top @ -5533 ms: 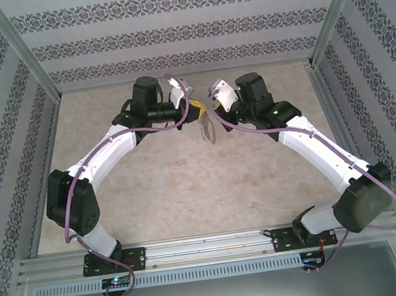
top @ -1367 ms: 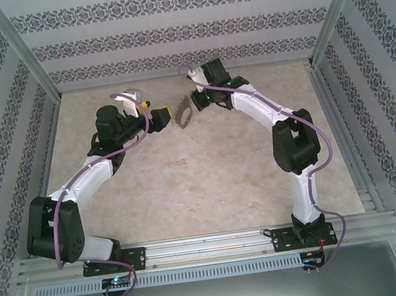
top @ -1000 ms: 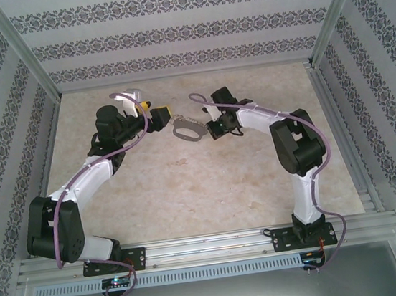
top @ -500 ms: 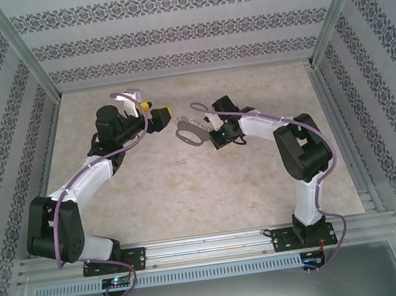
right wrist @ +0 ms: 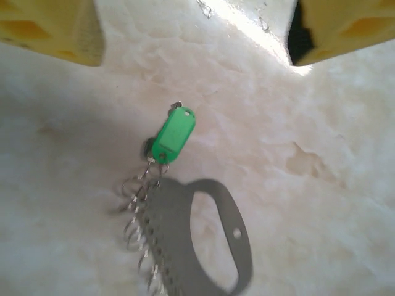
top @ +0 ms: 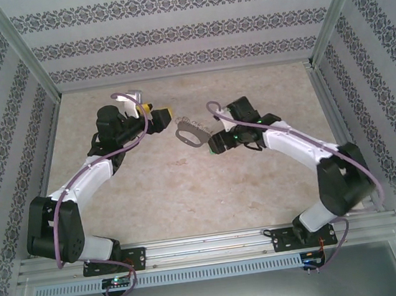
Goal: Put the keys on the keyring
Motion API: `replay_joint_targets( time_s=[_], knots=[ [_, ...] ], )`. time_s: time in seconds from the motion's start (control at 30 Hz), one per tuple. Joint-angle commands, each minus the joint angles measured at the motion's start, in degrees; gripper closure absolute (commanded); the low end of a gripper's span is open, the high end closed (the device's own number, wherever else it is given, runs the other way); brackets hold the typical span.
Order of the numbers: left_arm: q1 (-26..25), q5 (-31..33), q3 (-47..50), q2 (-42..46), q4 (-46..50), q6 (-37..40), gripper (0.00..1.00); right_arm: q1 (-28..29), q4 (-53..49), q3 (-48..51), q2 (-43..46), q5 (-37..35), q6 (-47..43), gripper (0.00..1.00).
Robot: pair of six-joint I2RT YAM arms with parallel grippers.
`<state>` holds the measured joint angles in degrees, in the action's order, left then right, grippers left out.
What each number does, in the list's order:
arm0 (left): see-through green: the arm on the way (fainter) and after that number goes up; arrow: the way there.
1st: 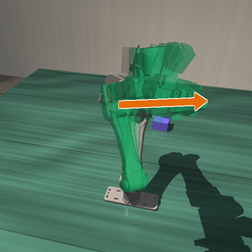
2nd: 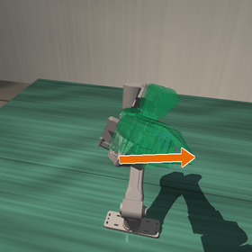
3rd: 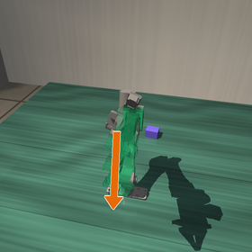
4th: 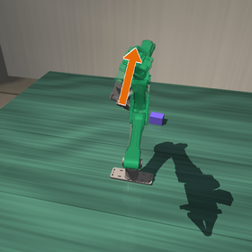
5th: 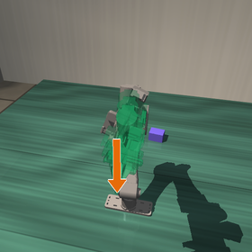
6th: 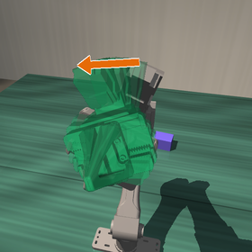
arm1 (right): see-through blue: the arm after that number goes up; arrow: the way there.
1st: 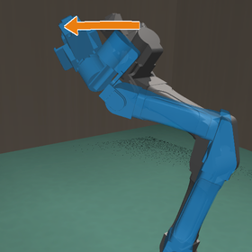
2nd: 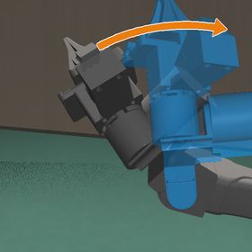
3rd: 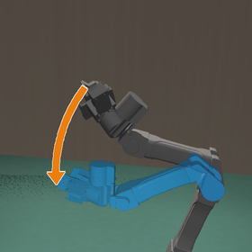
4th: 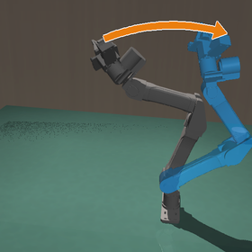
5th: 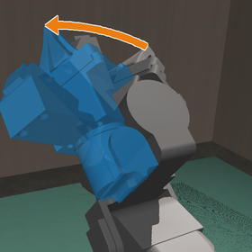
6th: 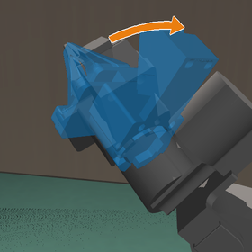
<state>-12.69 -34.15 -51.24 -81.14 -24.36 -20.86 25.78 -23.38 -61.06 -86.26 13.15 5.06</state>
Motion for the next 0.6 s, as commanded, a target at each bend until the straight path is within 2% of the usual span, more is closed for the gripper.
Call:
replay_joint_targets(
  time_s=[0.0, 0.03, 0.1, 0.33, 0.47, 0.57],
  knots=[
    [-0.1, 2.5, 0.1, 3.4, 1.2, 1.2, 0.0, -2.7, -0.5, 2.2, 5.5, -0.1, 2.4, 0.13],
    [-0.1, 4.2, 1.3, 4.3, 0.4, 1.5, 0.0, -3.6, 0.1, 2.6, 7.2, -0.9, 3.0, 0.07],
    [-0.1, 8.3, 3.2, 6.1, -0.5, 2.1, 0.0, -5.5, 1.7, 3.5, 10.1, -2.4, 4.1, 0.03],
    [-0.1, 24.7, 12.4, 12.4, -8.9, 8.9, 0.0, -11.3, 10.3, 6.1, 16.0, -14.6, 9.1, 0.03],
    [0.1, 32.4, 20.1, 14.9, -18.2, 16.5, 0.0, -15.9, 16.4, 9.1, 16.4, -17.3, 11.0, 0.02],
    [0.3, 35.8, 23.6, 16.5, -17.0, 23.0, 0.0, -17.7, 23.4, 13.6, 17.6, -22.9, 10.6, 0.02]
  ],
)
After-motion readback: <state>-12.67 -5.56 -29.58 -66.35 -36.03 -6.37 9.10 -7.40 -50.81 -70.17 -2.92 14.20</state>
